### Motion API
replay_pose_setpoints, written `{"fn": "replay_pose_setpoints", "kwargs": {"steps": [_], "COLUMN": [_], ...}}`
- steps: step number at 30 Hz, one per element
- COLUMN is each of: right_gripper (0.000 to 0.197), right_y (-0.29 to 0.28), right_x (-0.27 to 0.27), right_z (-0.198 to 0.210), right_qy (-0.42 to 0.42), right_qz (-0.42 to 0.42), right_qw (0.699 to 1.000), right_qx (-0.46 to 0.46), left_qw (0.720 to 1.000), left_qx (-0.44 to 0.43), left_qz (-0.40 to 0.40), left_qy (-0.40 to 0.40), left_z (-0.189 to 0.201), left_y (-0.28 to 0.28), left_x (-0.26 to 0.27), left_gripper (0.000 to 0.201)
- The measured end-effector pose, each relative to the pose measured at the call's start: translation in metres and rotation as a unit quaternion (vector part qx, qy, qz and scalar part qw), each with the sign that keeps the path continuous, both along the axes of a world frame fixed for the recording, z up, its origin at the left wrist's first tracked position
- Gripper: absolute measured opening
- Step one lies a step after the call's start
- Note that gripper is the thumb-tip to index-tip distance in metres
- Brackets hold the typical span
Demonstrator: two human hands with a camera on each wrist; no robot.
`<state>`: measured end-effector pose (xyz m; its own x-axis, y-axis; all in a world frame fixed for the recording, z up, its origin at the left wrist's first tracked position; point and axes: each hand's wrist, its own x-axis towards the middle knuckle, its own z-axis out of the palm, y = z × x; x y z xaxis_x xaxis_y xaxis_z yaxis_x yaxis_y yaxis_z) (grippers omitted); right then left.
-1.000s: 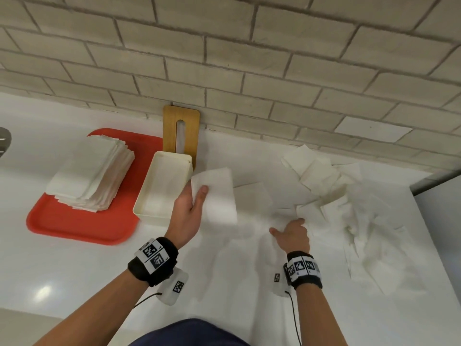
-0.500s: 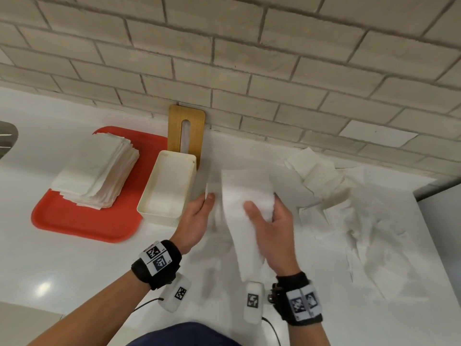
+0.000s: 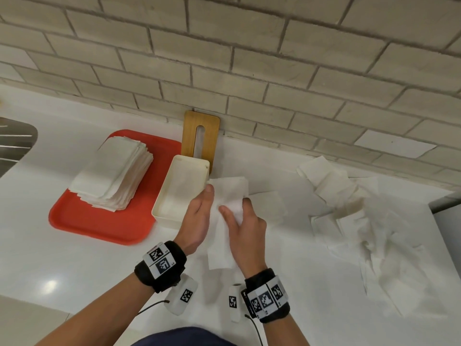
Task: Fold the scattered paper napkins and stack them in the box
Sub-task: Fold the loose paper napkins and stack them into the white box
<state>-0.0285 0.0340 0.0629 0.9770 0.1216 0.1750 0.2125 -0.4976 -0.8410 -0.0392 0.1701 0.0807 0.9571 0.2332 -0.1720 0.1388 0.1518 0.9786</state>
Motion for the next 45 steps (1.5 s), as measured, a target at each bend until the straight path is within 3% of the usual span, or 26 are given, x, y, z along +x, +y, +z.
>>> {"fn": "replay_pose_setpoints", "kwargs": {"steps": [3,5,7,9,11,14,17,19,21,23,26,28,30,32,36,39,42,45], "right_gripper": [0.042,0.06,0.067,0.055,0.033,0.009,0.01,0.011,0.014,0.013,0.02,0.041,0.084,0.109,0.101,0.082,0.059,0.038], "right_y": [0.012,0.021,0.028,0.035,0.044,0.066,0.088,0.099,0.1,0.086,0.041,0.003,-0.031,-0.053,-0.069,-0.079,-0.092,-0.104], "right_x": [0.0,0.002,0.005,0.006,0.006,0.009,0.02,0.028,0.036,0.052,0.094,0.124,0.143,0.147,0.124,0.088,0.045,0.014], "right_z": [0.003,0.005,0.0,0.0,-0.002,-0.008,-0.023,-0.032,-0.03,-0.023,-0.02,-0.034,-0.056,-0.071,-0.079,-0.09,-0.099,-0.104], "right_qy": [-0.01,-0.047,-0.041,0.037,0.079,0.094,0.144,0.194,0.199,0.149,0.104,0.139,0.197,0.208,0.215,0.235,0.241,0.248], "right_qz": [-0.026,-0.031,0.027,0.1,0.14,0.139,0.123,0.138,0.133,0.098,0.05,0.091,0.161,0.19,0.155,0.08,-0.036,-0.092], "right_qw": [1.0,0.998,0.993,0.982,0.979,0.983,0.982,0.97,0.968,0.979,0.975,0.938,0.877,0.847,0.847,0.881,0.917,0.923], "right_qx": [-0.002,0.036,0.104,0.154,0.129,0.073,-0.006,-0.04,-0.077,-0.098,-0.188,-0.303,-0.407,-0.45,-0.46,-0.403,-0.317,-0.28], "left_qw": [0.991,0.988,0.985,0.981,0.968,0.925,0.867,0.846,0.832,0.826,0.833,0.848,0.863,0.873,0.869,0.864,0.848,0.842], "left_qx": [0.127,0.149,0.166,0.191,0.249,0.378,0.49,0.521,0.534,0.544,0.546,0.526,0.497,0.47,0.446,0.443,0.461,0.479], "left_qz": [0.013,0.02,0.017,0.017,0.01,-0.033,-0.062,-0.085,-0.113,-0.124,-0.087,-0.071,-0.077,-0.099,-0.194,-0.237,-0.26,-0.242], "left_qy": [-0.033,-0.036,-0.036,-0.029,-0.017,0.027,0.06,0.078,0.094,0.081,0.025,-0.006,-0.043,-0.083,-0.089,-0.043,0.02,0.066], "left_z": [-0.006,-0.001,0.012,0.025,0.037,0.047,0.03,0.007,-0.009,-0.016,-0.02,-0.02,-0.02,-0.021,-0.044,-0.068,-0.094,-0.111], "left_y": [0.015,0.026,0.04,0.059,0.083,0.111,0.133,0.143,0.146,0.143,0.132,0.12,0.101,0.077,0.042,0.028,0.017,0.001], "left_x": [0.005,0.01,0.017,0.028,0.044,0.071,0.098,0.113,0.117,0.116,0.107,0.095,0.078,0.057,0.021,0.001,-0.009,-0.002], "left_gripper": [0.036,0.032,0.029,0.028,0.029,0.028,0.031,0.031,0.034,0.038,0.036,0.029,0.02,0.012,0.007,0.004,0.016,0.038]}}
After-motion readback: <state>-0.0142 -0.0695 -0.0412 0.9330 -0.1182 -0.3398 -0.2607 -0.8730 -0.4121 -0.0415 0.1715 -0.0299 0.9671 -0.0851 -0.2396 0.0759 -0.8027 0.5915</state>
